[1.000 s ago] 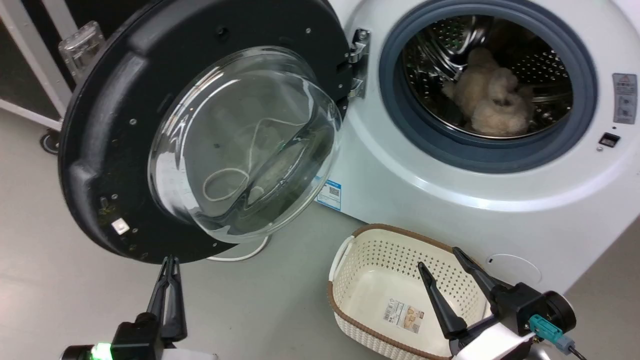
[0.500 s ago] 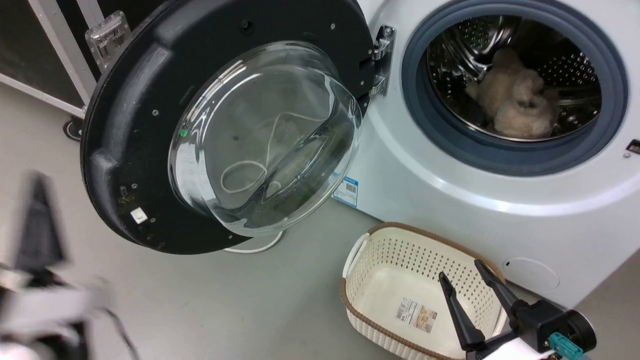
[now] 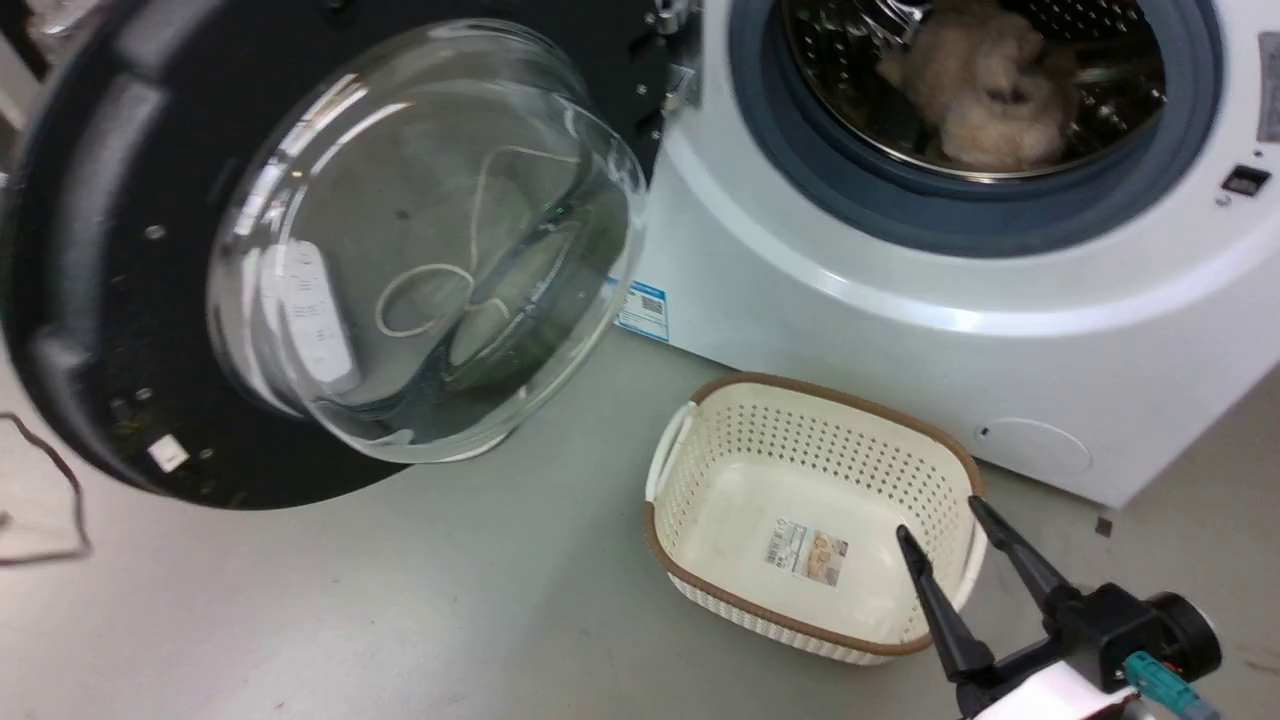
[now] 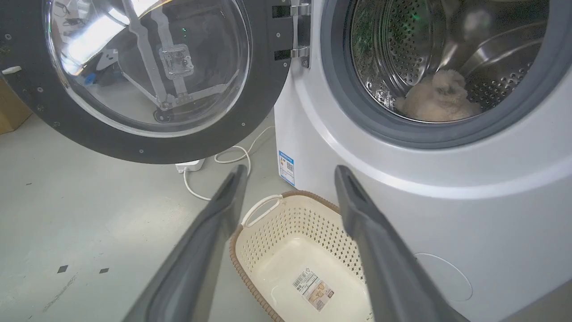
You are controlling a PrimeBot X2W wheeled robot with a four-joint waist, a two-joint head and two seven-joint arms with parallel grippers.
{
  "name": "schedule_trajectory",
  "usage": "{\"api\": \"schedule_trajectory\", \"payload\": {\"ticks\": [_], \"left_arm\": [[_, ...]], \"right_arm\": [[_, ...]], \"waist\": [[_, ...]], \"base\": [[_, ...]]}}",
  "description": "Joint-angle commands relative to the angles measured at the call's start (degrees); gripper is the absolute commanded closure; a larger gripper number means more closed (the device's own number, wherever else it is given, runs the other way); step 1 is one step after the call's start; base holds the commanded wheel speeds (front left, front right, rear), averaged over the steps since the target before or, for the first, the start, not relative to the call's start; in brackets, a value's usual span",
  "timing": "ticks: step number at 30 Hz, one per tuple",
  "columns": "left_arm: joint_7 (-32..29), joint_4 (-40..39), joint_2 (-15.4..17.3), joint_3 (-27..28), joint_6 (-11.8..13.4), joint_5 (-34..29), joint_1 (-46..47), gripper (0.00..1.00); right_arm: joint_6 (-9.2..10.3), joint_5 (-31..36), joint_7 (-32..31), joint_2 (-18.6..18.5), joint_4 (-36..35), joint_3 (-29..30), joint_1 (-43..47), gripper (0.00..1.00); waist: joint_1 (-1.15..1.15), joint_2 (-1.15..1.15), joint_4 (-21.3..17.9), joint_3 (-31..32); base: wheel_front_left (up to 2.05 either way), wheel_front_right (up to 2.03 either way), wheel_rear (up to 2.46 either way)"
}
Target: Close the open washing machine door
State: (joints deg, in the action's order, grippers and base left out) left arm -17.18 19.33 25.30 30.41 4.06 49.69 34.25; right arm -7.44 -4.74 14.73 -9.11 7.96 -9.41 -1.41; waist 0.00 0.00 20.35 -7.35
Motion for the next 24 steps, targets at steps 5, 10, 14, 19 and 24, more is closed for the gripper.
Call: {"api": "schedule_trajectory", "payload": {"ticks": [5, 10, 14, 19, 24], "left_arm": [[-11.1, 6.8, 0.2, 1.3, 1.7, 7.5, 3.3, 1.00], [-19.7, 7.3, -0.6, 0.4, -0.5, 12.0, 1.4, 1.00], [-23.9, 5.4, -1.4, 0.4, -2.3, 14.6, -1.0, 1.00], [-28.0, 2.3, -3.2, -0.5, -3.5, 16.4, -4.9, 1.00], [-32.8, -3.3, -7.1, -1.5, -4.1, 19.6, -10.3, 1.00]], "right_arm": [[-0.05, -1.1, 0.3, -1.1, -0.1, 0.7, -0.1, 0.00], [-0.05, -1.2, 0.3, -1.3, 0.0, 0.0, -0.1, 0.00], [-0.05, -1.3, 0.3, -0.9, 0.2, 0.2, 0.0, 0.00], [-0.05, -1.3, 0.3, -0.2, 0.8, 0.5, 0.5, 0.00], [-0.05, -1.2, 0.3, 1.1, 1.2, 1.6, 1.2, 0.00]], "waist": [[0.00, 0.00, -1.4, -1.0], [0.00, 0.00, -2.4, -0.9], [0.00, 0.00, -2.8, -0.2], [0.00, 0.00, -3.2, 2.1], [0.00, 0.00, -4.0, 5.0]], "base": [[0.00, 0.00, 0.00], [0.00, 0.00, 0.00], [0.00, 0.00, 0.00], [0.00, 0.00, 0.00], [0.00, 0.00, 0.00]]}}
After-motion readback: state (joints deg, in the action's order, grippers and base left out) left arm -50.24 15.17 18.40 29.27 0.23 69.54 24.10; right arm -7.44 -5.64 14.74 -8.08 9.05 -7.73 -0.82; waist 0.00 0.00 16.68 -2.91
